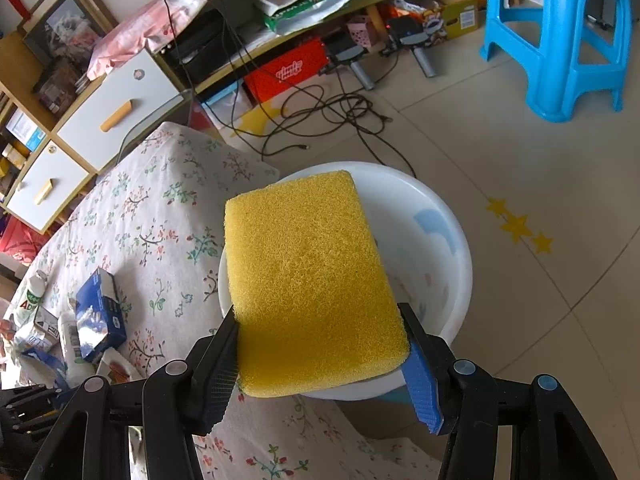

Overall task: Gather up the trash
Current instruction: 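Open the right gripper over the basin while the left gripper carries the wrapper there, then open the left gripper to drop the wrapper into the basin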

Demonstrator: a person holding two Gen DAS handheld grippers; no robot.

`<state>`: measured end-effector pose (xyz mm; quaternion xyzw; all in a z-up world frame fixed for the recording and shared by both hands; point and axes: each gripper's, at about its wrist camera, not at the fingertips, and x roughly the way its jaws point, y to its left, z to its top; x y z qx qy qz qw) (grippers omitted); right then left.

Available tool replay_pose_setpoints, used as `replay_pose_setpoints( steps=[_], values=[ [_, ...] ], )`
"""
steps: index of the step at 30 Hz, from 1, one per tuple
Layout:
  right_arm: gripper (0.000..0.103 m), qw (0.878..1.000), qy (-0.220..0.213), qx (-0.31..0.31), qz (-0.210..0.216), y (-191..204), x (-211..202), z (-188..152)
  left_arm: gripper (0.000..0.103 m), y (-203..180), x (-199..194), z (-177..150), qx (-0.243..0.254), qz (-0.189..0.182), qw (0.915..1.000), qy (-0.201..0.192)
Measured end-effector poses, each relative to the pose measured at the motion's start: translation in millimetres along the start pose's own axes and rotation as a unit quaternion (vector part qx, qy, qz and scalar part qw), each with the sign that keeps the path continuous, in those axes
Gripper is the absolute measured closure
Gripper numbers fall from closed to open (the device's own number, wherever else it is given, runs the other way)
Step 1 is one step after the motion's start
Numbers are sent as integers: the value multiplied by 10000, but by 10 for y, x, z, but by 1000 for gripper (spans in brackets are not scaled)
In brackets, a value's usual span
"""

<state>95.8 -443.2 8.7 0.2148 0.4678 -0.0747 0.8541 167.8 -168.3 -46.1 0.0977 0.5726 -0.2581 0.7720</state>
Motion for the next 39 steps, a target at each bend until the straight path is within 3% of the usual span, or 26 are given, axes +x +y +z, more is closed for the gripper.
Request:
replay_pose_setpoints(
  steps=[9, 13, 26, 34, 35, 37, 38, 39],
  values=[
    [37, 9995, 24, 312, -24, -117, 9, 38, 97, -436, -257, 292, -8, -329, 9979, -558],
    [24, 9988, -44, 472, -101, -197, -29, 59, 97, -568, -173, 430, -96, -368, 9972, -640],
    [23, 9971, -199, 627, -385, -528, -252, 52, 96, -896, 123, 849, -437, -722, 9925, -880],
    [23, 9964, -252, 637, -501, -641, -340, 42, 94, -1029, 231, 974, -375, -700, 9911, -1068],
    [23, 9963, -261, 623, -522, -639, -349, 42, 88, -1023, 244, 982, -385, -648, 9917, -1038],
    [22, 9963, -276, 600, -556, -629, -361, 38, 59, -1006, 250, 965, -407, -473, 9930, -1002],
    [21, 9963, -284, 590, -559, -622, -367, 39, 39, -990, 226, 937, -435, -360, 9928, -1058],
    [20, 9964, -289, 576, -558, -613, -373, 40, 32, -972, 197, 911, -458, -289, 9921, -1135]
  ],
)
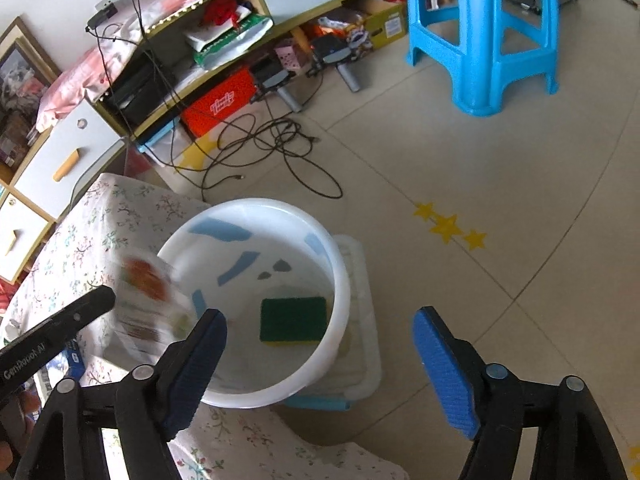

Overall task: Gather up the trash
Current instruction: 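Open the left gripper to drop the wrapper into the basin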

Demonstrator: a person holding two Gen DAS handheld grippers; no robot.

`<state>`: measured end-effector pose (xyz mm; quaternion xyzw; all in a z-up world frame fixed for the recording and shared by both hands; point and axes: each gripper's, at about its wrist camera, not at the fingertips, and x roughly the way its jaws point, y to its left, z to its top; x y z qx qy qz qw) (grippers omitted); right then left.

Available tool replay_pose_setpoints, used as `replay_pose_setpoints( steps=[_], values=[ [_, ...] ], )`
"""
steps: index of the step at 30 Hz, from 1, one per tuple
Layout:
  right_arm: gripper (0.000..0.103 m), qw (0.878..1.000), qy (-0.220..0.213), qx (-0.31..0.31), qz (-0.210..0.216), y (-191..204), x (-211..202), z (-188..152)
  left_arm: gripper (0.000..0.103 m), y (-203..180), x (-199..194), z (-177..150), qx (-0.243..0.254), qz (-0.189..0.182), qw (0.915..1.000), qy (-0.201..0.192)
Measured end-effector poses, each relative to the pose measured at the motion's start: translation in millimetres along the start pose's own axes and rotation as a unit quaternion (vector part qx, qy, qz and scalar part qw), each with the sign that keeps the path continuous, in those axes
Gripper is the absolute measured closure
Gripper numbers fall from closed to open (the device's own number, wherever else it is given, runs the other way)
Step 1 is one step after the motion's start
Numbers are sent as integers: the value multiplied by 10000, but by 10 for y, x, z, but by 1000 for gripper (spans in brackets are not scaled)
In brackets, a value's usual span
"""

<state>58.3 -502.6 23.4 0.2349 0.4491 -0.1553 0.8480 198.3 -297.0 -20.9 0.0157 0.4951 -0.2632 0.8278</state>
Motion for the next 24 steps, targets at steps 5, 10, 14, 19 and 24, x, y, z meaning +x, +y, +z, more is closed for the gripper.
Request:
replay_pose_setpoints(
  steps=[5, 10, 14, 19, 24],
  values=[
    [20, 10000, -9, -83, -12, 71, 4, 0, 17, 127, -176, -112, 65, 381, 9991, -199],
    [20, 9997, 4, -238, 12, 236, 31, -18, 14, 328, -407, -231, 34, 549, 9980, -325],
    [19, 9991, 15, -414, 50, 416, 58, -51, 6, 528, -634, -326, -54, 619, 9973, -389],
    [19, 9976, 42, -692, 64, 684, 97, -127, 0, 861, -973, -459, -255, 876, 9946, -484],
    [18, 9954, 93, -948, 111, 975, 154, -202, 0, 1257, -1225, -579, -485, 1096, 9920, -392]
  ],
)
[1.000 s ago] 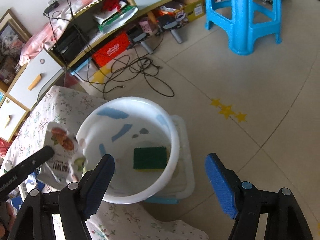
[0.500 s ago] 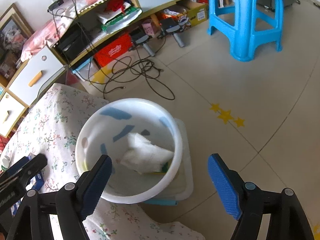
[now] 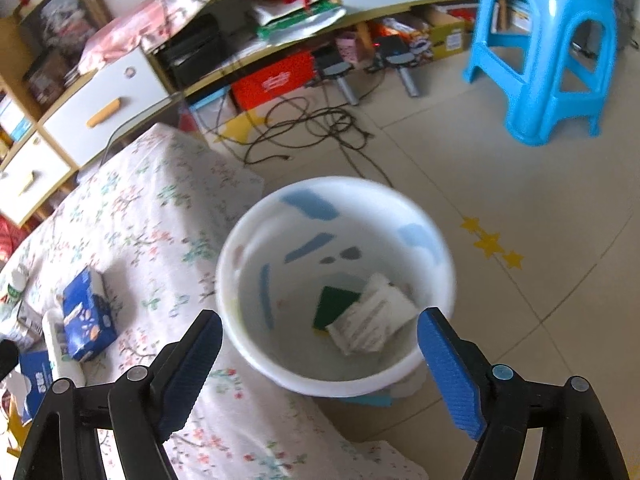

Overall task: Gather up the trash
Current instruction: 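Open the left gripper to drop the wrapper into the basin, then grasp the blue biscuit box with the right gripper while the left reaches a white tube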

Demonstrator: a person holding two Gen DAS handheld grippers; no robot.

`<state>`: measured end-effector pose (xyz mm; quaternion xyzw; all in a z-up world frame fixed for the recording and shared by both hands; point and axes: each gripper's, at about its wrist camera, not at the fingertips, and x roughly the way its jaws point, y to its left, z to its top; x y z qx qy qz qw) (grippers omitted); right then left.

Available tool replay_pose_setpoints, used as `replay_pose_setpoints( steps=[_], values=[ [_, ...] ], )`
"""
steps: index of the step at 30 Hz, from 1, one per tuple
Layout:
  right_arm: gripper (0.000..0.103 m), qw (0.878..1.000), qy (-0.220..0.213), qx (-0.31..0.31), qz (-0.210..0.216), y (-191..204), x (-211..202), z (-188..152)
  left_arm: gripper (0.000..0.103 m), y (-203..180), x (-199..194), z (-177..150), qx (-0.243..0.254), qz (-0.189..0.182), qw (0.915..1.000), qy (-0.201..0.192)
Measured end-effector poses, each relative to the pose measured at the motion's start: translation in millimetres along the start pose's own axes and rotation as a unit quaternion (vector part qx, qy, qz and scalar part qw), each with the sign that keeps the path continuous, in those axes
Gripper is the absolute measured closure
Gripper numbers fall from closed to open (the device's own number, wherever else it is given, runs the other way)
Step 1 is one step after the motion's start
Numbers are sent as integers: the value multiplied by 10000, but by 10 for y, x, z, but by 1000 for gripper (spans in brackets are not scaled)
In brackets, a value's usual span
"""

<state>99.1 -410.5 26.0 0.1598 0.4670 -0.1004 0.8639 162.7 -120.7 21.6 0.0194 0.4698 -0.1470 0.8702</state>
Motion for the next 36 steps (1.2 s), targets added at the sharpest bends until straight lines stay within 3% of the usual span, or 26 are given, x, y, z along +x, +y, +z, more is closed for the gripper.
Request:
replay_pose_setpoints(
  steps=[11, 19, 28, 36],
  values=[
    [8, 9956, 213, -849, 337, 1013, 314, -131, 0, 1063, -153, -230, -847, 480, 9952, 32],
    [7, 9879, 614, -1288, 606, 1645, 749, -284, 0, 1596, -173, -238, -1252, 701, 9896, -70],
    [7, 9805, 916, -1632, 597, 1974, 1145, -396, 0, 2009, 50, -250, -1518, 845, 9847, 154],
    [8, 9810, 846, -1531, 834, 2027, 1268, -342, 0, 2061, 214, -238, -1459, 906, 9847, 299]
  ],
)
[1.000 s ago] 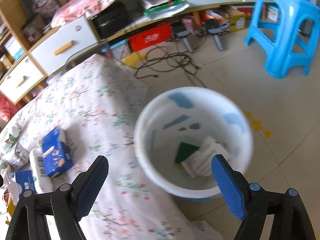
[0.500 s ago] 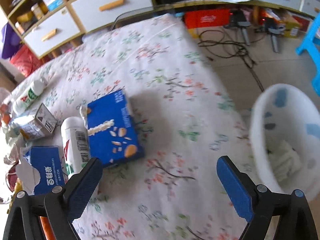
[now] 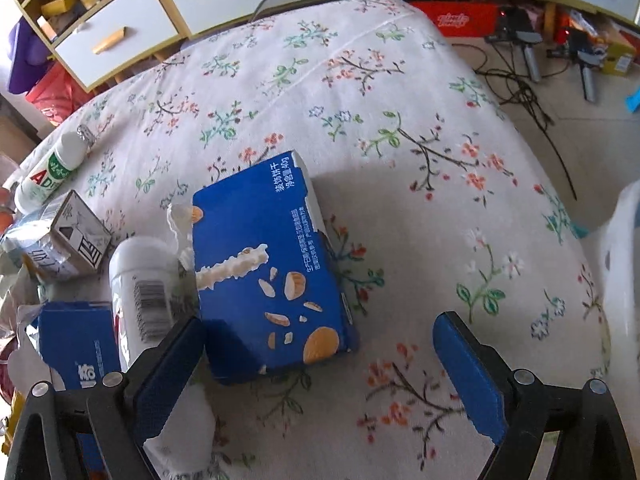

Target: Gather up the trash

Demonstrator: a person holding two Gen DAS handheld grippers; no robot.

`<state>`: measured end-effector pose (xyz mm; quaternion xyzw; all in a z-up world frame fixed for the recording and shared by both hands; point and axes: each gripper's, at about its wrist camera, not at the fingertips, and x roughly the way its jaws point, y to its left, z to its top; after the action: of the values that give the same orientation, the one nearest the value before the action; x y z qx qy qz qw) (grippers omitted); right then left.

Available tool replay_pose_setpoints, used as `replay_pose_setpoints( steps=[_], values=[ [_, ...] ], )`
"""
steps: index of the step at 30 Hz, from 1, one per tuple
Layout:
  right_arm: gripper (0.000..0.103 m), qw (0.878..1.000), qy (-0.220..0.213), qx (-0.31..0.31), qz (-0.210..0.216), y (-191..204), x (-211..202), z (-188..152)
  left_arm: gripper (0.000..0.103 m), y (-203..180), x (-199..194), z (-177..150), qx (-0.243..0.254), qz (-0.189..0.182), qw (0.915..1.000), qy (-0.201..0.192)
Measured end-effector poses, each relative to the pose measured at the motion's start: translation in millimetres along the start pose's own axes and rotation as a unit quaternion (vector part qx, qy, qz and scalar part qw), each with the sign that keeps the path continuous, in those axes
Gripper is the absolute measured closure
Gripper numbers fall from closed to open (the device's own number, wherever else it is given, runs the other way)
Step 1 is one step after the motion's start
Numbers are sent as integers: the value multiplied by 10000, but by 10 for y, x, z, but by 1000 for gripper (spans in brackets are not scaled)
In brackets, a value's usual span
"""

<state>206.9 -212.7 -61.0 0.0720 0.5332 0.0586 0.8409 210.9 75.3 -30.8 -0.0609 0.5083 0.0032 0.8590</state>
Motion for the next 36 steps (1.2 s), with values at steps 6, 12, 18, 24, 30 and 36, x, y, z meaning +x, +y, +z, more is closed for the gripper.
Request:
replay_pose_setpoints(
  steps=[6, 12, 18, 24, 30, 36],
  values=[
    [28, 9995, 1, -132, 290, 15, -62, 5, 0, -184, -14, 35, 98, -251, 9996, 79],
    [38, 9995, -28, -176, 279, -40, -140, -12, 0, -657, -13, 128, 308, -702, 9968, 236],
    [38, 9993, -96, -185, 297, -80, -214, -29, 26, -1085, 167, 191, 396, -1488, 9866, 542],
    [38, 9992, -59, -153, 357, -166, -222, -37, 66, -1304, 522, 208, 283, -2031, 9747, 890],
    [38, 9989, -1, -148, 447, -243, -183, -53, 68, -1480, 599, 217, 311, -2423, 9654, 910],
    [38, 9982, -1, -124, 587, -291, -174, -65, 68, -1613, 643, 211, 658, -2202, 9687, 935]
  ],
)
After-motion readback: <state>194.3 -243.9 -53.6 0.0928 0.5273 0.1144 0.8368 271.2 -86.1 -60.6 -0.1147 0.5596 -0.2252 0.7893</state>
